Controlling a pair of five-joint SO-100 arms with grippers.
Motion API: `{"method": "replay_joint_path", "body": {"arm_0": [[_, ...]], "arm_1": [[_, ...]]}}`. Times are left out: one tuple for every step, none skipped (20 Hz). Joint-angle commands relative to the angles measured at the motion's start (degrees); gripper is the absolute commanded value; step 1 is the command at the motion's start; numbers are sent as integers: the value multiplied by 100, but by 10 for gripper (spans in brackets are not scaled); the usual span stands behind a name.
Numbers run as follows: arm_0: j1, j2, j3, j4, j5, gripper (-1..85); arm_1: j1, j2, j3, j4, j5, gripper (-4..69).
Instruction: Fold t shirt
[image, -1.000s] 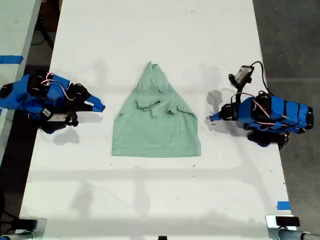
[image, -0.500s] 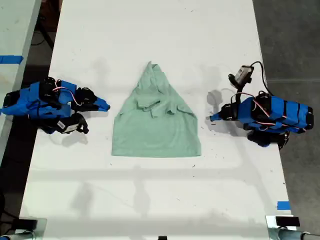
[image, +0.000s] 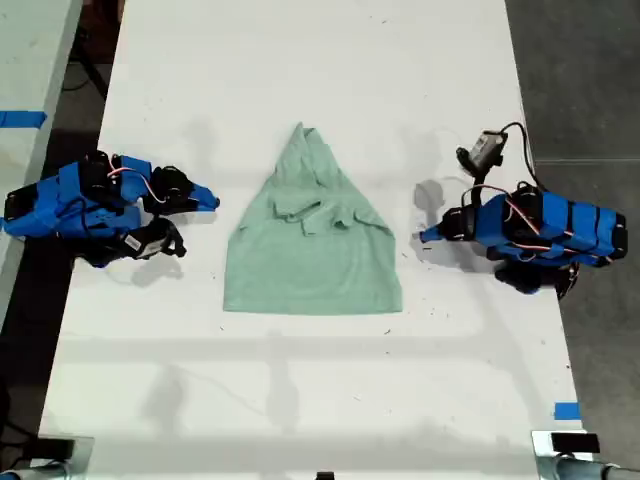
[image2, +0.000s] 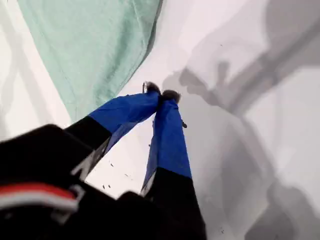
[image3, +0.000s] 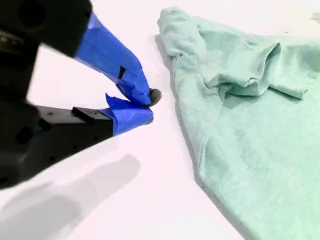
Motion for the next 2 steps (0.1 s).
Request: {"method": "replay_joint_path", "body": {"arm_0": [[35, 35, 62, -105, 9, 12], [-18, 35, 70, -105, 9, 23]], "arm_1": [[53, 62, 404, 9, -149, 15], [53, 62, 404, 9, -141, 15]]}}
